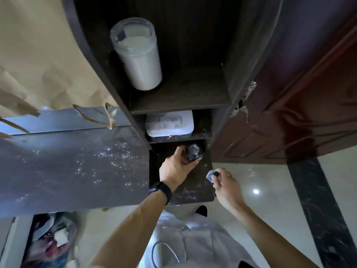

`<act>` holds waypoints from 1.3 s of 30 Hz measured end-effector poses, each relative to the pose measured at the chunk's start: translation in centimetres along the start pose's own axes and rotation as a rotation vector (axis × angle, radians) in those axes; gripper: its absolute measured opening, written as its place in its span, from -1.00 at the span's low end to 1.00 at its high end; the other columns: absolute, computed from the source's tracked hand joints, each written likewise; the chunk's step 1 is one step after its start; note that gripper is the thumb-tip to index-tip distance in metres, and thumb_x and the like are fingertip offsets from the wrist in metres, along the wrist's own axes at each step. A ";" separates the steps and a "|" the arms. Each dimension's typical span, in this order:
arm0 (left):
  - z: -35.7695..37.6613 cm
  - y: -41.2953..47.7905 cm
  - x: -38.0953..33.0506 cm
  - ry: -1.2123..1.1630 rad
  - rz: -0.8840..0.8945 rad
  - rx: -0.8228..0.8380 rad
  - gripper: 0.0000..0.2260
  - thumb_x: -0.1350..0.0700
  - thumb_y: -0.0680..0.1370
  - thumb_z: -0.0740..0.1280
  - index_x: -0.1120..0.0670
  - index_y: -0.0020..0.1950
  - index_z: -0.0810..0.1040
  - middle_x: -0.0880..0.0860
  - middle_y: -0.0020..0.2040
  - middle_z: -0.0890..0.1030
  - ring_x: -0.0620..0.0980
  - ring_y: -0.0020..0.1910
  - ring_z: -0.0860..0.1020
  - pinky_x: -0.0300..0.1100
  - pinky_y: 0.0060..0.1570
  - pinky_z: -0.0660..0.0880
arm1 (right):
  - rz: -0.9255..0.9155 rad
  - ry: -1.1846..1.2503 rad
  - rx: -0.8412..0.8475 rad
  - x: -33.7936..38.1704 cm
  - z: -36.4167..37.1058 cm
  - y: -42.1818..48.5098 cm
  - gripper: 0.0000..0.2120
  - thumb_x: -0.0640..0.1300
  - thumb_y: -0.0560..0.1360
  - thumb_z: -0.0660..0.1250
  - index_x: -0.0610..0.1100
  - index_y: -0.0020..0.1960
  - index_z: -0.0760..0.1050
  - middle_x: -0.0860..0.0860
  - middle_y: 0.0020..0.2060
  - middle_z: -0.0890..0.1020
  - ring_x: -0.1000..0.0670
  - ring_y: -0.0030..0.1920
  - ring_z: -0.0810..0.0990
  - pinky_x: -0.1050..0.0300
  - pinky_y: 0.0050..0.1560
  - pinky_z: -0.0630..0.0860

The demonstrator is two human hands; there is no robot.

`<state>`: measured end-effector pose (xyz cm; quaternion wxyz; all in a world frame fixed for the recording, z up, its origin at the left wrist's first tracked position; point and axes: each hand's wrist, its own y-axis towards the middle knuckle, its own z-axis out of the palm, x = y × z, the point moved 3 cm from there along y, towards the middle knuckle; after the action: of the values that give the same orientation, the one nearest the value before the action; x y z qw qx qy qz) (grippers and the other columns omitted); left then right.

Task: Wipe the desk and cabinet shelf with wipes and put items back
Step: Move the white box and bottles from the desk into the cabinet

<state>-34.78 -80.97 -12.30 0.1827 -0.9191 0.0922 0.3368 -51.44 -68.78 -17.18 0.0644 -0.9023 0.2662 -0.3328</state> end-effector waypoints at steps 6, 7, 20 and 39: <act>3.1 5.0 -5.2 0.091 -0.058 0.028 -0.47 -0.29 0.49 0.37 -0.13 0.38 0.35 0.03 0.04 0.69 0.17 0.04 0.64 -0.02 -0.07 0.58 | 0.007 0.069 -0.090 -2.5 -3.6 -0.6 -0.85 0.04 0.60 0.21 0.01 0.12 0.43 0.01 -0.07 0.65 -0.04 -0.09 0.65 0.02 -0.10 0.56; 3.5 5.7 -5.6 0.126 -0.079 0.029 -0.47 -0.27 0.51 0.36 -0.11 0.40 0.34 0.08 0.06 0.68 0.20 0.05 0.64 -0.02 -0.08 0.57 | 0.005 0.087 -0.091 -2.8 -3.9 -0.8 -0.85 0.04 0.60 0.20 0.03 0.12 0.42 0.03 -0.07 0.66 -0.02 -0.10 0.66 0.02 -0.10 0.56; 3.7 9.6 -8.5 0.343 -0.161 -0.036 -0.45 -0.10 0.66 0.24 -0.07 0.61 0.15 0.18 0.08 0.65 0.23 0.08 0.62 0.03 -0.07 0.53 | -0.079 0.109 -0.183 -2.3 -5.8 -0.5 -0.82 0.08 0.53 0.35 0.03 0.09 0.57 0.05 -0.08 0.55 0.23 -0.24 0.53 0.38 -0.22 0.45; 0.9 2.5 -1.8 0.664 0.186 0.066 -0.18 0.12 0.56 0.21 0.05 0.62 -0.32 -0.02 0.63 -0.31 0.02 0.62 -0.24 0.16 0.56 -0.18 | -0.105 -0.192 -0.182 9.0 -4.0 9.1 -0.65 0.14 0.62 0.16 -0.15 0.13 0.42 -0.13 -0.16 0.69 -0.22 -0.11 0.67 0.00 -0.23 0.48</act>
<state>-37.42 -82.84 -12.50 0.1408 -0.9597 0.2411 0.0313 -52.23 -81.01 -11.73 -0.0102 -0.9448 0.2401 -0.2225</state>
